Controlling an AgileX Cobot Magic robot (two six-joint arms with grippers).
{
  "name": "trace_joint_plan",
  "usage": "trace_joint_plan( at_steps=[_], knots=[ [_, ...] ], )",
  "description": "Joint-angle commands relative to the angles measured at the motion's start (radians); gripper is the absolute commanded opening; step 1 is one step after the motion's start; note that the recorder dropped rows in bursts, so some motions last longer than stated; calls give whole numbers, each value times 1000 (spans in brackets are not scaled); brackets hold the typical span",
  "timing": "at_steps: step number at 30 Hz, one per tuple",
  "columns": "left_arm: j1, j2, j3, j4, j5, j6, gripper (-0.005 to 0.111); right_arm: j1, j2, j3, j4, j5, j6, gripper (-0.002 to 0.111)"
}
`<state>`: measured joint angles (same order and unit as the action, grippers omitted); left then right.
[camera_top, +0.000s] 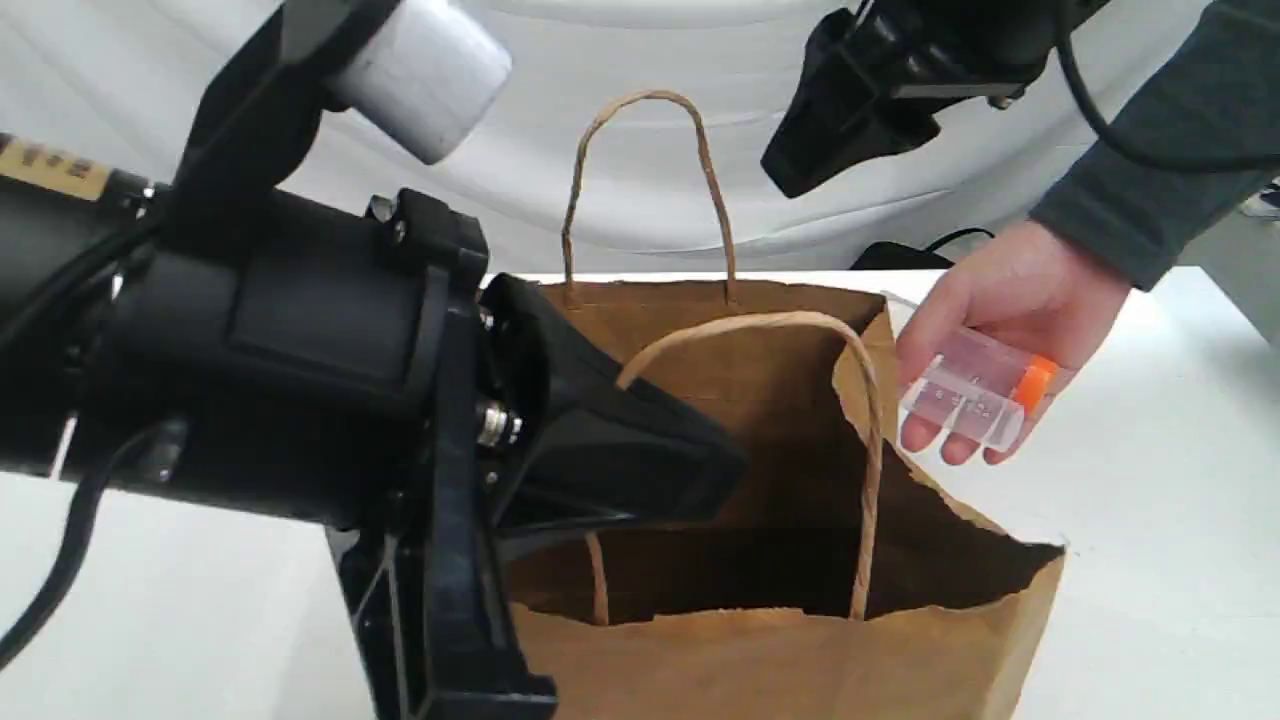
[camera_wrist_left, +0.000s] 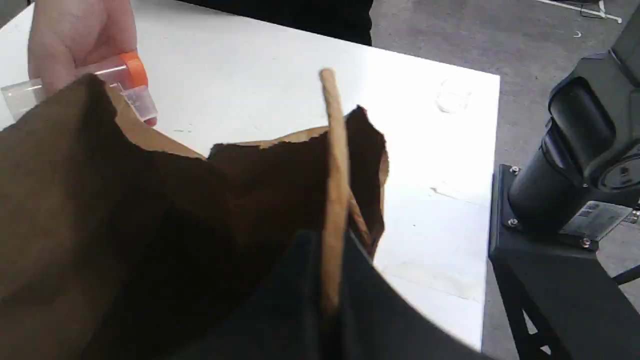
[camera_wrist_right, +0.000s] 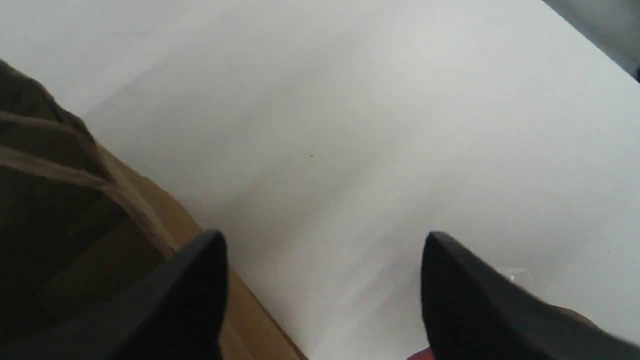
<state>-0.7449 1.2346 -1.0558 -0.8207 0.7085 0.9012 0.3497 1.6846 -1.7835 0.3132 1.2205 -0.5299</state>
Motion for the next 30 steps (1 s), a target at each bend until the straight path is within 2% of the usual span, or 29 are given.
trace_joint_plan(
  at_steps=[1, 7, 13, 28, 30],
  knots=[
    [-5, 0, 3, -14, 6, -12, 0, 37, -2, -5, -23, 1, -17, 58],
    [-5, 0, 3, -14, 6, -12, 0, 59, -7, 43, -109, 1, -17, 58],
    [-5, 0, 3, -14, 6, -12, 0, 59, -40, 145, -60, 1, -31, 58],
    [-5, 0, 3, -10, 6, -10, 0, 59, -2, 182, -16, 1, -42, 58],
    [-5, 0, 3, -10, 6, -10, 0, 59, 18, 182, -14, 1, -42, 55]
  ],
)
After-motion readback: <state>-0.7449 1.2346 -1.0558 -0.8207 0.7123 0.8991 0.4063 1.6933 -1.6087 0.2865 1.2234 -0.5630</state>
